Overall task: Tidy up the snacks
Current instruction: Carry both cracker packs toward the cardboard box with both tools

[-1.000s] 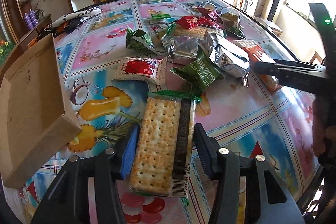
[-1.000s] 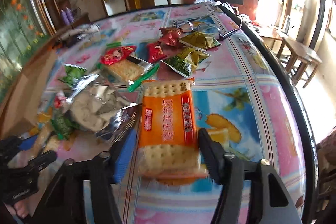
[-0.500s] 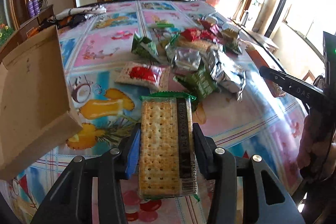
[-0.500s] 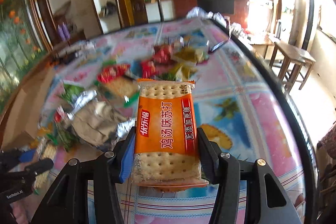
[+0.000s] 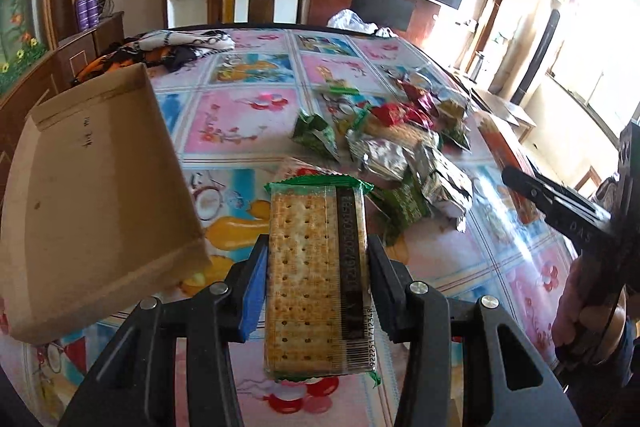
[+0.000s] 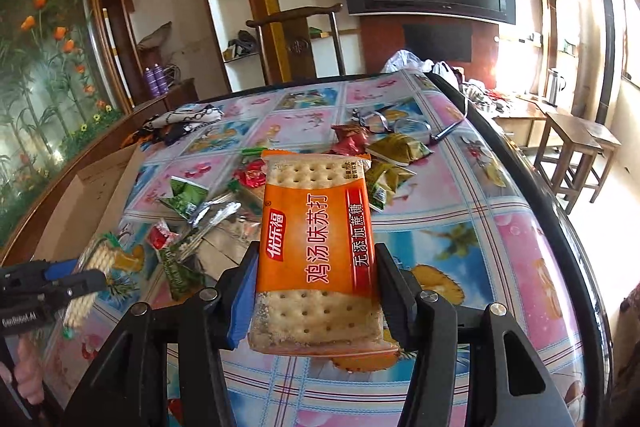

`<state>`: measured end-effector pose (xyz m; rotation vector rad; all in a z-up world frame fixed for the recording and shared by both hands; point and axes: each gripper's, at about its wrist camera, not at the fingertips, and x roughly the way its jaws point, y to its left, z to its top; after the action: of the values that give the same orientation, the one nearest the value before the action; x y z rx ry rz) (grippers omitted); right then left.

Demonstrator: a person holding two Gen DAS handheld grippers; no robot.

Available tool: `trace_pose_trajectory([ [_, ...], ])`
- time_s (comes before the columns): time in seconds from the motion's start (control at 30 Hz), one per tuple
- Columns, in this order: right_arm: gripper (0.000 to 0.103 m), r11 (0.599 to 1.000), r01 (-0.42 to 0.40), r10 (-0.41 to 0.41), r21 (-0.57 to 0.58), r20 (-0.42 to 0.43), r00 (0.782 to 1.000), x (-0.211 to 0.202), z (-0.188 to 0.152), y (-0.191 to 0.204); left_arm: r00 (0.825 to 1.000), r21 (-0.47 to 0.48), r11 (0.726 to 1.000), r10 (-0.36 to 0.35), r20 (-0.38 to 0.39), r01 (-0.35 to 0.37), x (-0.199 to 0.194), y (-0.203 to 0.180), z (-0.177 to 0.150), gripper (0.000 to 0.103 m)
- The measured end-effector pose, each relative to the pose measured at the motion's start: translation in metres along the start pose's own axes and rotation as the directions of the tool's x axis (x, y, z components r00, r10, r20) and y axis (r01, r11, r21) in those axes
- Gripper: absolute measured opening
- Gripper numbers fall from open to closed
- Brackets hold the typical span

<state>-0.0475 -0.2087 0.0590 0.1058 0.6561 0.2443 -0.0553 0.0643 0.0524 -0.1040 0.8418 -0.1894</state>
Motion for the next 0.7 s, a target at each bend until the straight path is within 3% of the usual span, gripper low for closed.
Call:
trace_pose_trajectory([
  [0.27,0.057,0.995,-0.098,0.098,0.03,-0.023,0.995,0.003,-0.001,0.02,1.0,-0.069,0.998,0.012,0.027,-0.01,-0.009,0.032,0.011,0.045],
  [0.7,0.058,0.965,-0.257,0.25,-0.043,-0.125,0.96,0.034,0.013,0.107,0.995,-0.188,0.981,0.063,0.072,-0.049,-0.026,0.098,0.029,0.045],
])
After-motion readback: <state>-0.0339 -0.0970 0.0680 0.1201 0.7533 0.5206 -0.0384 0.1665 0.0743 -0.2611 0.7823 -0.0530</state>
